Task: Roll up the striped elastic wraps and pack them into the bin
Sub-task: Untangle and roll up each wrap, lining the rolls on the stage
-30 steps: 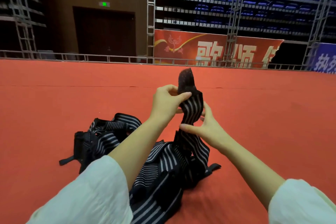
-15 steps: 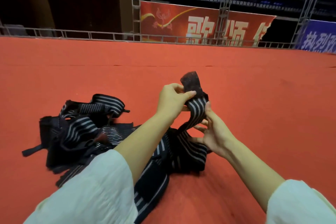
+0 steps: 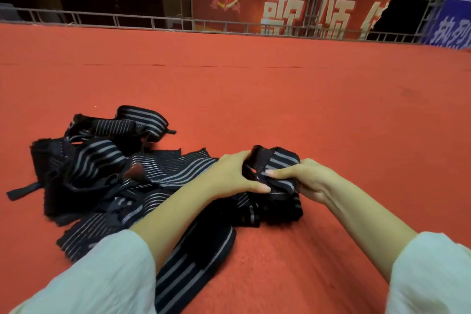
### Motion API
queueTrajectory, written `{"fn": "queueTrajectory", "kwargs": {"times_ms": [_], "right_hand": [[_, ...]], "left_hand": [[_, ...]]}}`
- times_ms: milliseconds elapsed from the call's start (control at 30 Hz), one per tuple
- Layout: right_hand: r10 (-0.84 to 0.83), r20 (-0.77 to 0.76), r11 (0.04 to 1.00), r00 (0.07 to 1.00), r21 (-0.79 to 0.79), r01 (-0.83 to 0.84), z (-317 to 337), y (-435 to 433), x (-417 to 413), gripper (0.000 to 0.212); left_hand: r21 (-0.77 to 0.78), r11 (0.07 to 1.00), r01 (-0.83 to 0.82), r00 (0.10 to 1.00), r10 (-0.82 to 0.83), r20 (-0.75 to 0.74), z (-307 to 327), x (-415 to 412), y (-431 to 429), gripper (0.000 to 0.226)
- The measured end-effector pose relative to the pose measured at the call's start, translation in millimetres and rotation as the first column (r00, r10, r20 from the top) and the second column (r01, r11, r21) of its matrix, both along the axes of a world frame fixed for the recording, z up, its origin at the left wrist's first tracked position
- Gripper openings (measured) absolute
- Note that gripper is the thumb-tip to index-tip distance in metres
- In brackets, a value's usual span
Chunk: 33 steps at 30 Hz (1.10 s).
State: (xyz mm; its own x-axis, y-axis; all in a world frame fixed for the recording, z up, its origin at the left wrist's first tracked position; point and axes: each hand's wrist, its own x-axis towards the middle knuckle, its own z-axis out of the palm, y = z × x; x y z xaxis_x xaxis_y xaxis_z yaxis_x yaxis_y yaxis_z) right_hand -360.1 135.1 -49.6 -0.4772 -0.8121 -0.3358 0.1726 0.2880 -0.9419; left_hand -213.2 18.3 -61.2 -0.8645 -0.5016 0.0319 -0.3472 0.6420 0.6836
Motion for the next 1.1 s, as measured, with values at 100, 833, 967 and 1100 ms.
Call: {"fn": "queueTrajectory", "kwargs": {"times_ms": [100, 833, 967, 1100], "right_hand": [[0.026, -0.132, 0.99, 0.991, 0.137, -0.008, 1, 1, -4, 0.039], [0.012, -0.288, 0.98, 0.958, 0.193, 0.046, 11, 7, -31, 0.017], [0.035, -0.281, 0.978, 0.959, 0.206, 0.024, 13, 9, -34, 0.016], [0.047, -0.277, 0.973, 0.96, 0.232, 0.019, 12, 10, -40, 0.024]], "left_hand": [[-0.172, 0.979, -0.114, 0.992, 0.121, 0.03, -12, -5, 6, 0.06], [-0.186, 0.906, -0.38, 0.919, 0.393, 0.037, -18, -21, -13, 0.06], [-0.147, 0.922, -0.359, 0.93, 0.367, 0.032, -14, -18, -11, 0.066], [-0.126, 0.928, -0.351, 0.935, 0.355, 0.014, -12, -16, -11, 0.069]]}}
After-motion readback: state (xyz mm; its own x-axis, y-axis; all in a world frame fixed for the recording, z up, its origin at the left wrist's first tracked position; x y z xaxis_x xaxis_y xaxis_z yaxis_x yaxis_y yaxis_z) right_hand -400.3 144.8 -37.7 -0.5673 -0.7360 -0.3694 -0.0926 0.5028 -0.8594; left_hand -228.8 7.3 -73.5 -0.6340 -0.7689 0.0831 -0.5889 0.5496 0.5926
